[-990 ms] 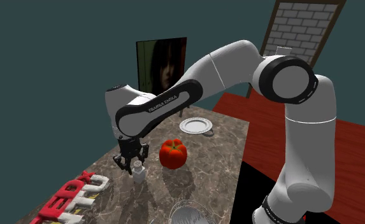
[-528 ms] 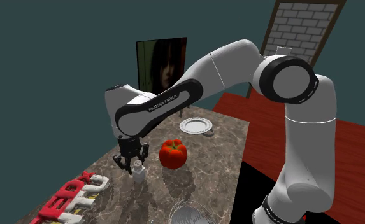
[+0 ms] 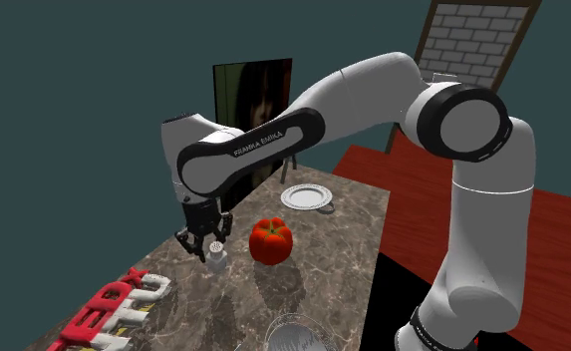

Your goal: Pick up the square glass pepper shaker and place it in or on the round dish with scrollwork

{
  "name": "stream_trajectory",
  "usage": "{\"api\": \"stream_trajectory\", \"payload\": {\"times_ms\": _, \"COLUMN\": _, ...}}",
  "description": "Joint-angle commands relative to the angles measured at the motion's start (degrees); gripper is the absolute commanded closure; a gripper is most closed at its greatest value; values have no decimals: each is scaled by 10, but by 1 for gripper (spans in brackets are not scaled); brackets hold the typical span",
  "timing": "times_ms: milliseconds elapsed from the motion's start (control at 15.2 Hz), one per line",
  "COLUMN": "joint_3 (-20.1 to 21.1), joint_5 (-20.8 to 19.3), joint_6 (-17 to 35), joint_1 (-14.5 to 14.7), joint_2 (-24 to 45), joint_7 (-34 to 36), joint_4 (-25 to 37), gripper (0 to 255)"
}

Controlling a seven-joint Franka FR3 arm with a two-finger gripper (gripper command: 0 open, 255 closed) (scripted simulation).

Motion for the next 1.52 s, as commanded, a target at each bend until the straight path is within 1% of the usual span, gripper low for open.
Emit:
{"api": "stream_trajectory", "payload": {"times_ms": 0, "joint_3": 1, "joint_5": 3, "joint_6": -14, "joint_1": 0, "joint_2": -6, "joint_7": 0, "joint_4": 9, "gripper": 255}}
{"api": "stream_trajectory", "payload": {"times_ms": 858, "joint_3": 6, "joint_5": 16, "joint_6": -105, "joint_1": -3, "joint_2": -35, "joint_7": -4, "joint_4": 73, "gripper": 255}}
{"api": "stream_trajectory", "payload": {"times_ms": 924, "joint_3": 6, "joint_5": 16, "joint_6": -105, "joint_1": -3, "joint_2": -35, "joint_7": -4, "joint_4": 73, "gripper": 255}}
{"api": "stream_trajectory", "payload": {"times_ms": 1188, "joint_3": 20, "joint_5": 56, "joint_6": -75, "joint_1": -8, "joint_2": -122, "joint_7": -3, "joint_4": -34, "gripper": 255}}
{"api": "stream_trajectory", "payload": {"times_ms": 1452, "joint_3": 31, "joint_5": 100, "joint_6": -57, "joint_1": -2, "joint_2": -206, "joint_7": -4, "joint_4": -126, "gripper": 255}}
